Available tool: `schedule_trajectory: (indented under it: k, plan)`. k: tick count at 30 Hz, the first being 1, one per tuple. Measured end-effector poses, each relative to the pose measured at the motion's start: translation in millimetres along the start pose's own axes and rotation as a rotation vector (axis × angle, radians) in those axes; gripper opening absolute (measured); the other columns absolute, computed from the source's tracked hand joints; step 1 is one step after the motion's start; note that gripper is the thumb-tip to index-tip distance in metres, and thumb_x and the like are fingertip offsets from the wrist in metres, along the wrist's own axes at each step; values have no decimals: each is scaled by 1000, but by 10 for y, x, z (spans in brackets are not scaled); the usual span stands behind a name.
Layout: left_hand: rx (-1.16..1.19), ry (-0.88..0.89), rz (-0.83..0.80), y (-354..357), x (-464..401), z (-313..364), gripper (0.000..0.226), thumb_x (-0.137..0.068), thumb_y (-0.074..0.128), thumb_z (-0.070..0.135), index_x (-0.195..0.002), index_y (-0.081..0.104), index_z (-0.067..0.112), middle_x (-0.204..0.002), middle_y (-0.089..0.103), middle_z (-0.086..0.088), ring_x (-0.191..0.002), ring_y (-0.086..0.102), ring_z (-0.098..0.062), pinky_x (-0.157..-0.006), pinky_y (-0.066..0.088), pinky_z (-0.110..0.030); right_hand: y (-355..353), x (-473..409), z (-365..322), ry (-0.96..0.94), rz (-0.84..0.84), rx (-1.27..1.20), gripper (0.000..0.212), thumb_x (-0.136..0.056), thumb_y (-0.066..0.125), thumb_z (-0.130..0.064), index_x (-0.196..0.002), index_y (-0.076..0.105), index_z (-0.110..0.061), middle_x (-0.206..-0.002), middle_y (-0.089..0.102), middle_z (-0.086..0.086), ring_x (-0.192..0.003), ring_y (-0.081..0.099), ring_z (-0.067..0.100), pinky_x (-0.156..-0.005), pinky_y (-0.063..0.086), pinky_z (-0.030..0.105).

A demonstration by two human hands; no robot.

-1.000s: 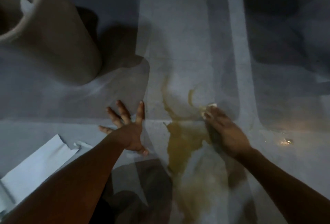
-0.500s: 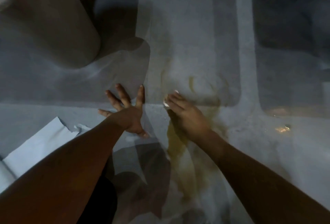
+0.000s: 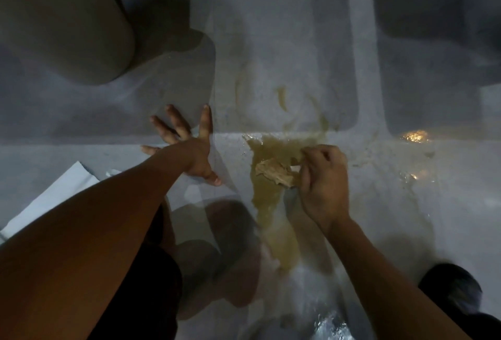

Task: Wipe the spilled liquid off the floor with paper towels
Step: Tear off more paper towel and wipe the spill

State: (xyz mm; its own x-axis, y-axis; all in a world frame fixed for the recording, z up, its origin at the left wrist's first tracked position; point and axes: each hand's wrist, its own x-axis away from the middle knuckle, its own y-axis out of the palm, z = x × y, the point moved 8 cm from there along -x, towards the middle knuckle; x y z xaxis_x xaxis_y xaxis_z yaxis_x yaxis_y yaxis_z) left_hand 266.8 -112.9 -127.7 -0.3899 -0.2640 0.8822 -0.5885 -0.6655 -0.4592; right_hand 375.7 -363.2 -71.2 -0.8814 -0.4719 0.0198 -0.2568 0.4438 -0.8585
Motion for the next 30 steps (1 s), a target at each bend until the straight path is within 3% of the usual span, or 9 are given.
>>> schedule_trajectory:
  k: [3, 5, 7, 12, 18, 22, 26, 28, 30]
  plan:
    - [-2, 7, 2, 3, 8, 6, 165, -59, 93, 56, -130, -55, 45, -133, -66, -20, -126, -52, -55, -100, 1, -90, 288, 312, -437, -346, -275, 107, 26, -93, 61, -16, -118, 66, -12, -125, 57, 13, -110, 54, 33, -84, 52, 40]
    - [-1, 10, 3, 6, 4, 6, 165, -59, 94, 55, -132, -54, 45, -133, -66, -20, -126, -52, -55, -100, 1, -90, 502, 420, -528, -424, -382, 250, 35, -94, 47, -16, -124, 64, -11, -132, 56, 12, -115, 50, 33, -81, 55, 44]
    - [7, 7, 2, 1, 8, 1, 166, -58, 94, 55, -131, -55, 45, -132, -67, -21, -126, -52, -56, -100, 1, -90, 558, 297, -510, -382, -342, 269, 43, -89, 36, -14, -120, 65, -9, -127, 57, 12, -111, 48, 33, -77, 55, 46]
    - [9, 2, -1, 6, 2, 9, 166, -59, 94, 54, -133, -54, 44, -133, -66, -22, -126, -51, -57, -99, 0, -90, 460, -242, -233, -60, -91, 3, 28, -87, 60, -7, -115, 63, -7, -110, 50, 14, -95, 52, 25, -82, 46, 30]
    - [3, 6, 5, 7, -12, 5, 166, -58, 94, 55, -126, -57, 45, -135, -65, -22, -127, -51, -56, -100, 0, -90, 302, -691, -45, -88, -4, 38, 20, -91, 61, -10, -106, 74, -6, -99, 59, 17, -90, 59, 31, -79, 46, 30]
    - [-5, 16, 10, -12, 15, 25, 166, -58, 94, 55, -126, -57, 46, -137, -63, -21, -128, -50, -56, -101, 0, -90, 390, -479, -115, -138, -148, 105, 26, -95, 58, -19, -116, 72, -18, -109, 57, 12, -100, 55, 35, -85, 51, 38]
    - [-16, -6, 17, -27, 56, 12, 165, -59, 93, 58, -124, -58, 46, -138, -62, -23, -129, -48, -57, -101, 1, -90, 150, -141, -168, -83, -110, 17, 35, -98, 46, -28, -113, 73, -14, -98, 60, 10, -91, 55, 33, -77, 51, 41]
    - [-26, 9, 20, -20, 70, 22, 164, -59, 92, 59, -118, -60, 46, -138, -62, -23, -129, -48, -58, -101, 1, -89, 95, 185, -373, -181, -183, -34, 34, -96, 46, -26, -115, 71, -14, -97, 60, 11, -90, 57, 34, -75, 50, 40]
    - [-24, 14, 32, -22, 93, 32, 165, -60, 93, 57, -127, -57, 45, -140, -61, -22, -130, -48, -57, -102, -1, -89, 130, 718, -511, -291, -286, -23, 29, -92, 54, -16, -117, 68, -16, -102, 59, 9, -92, 56, 32, -72, 50, 37]
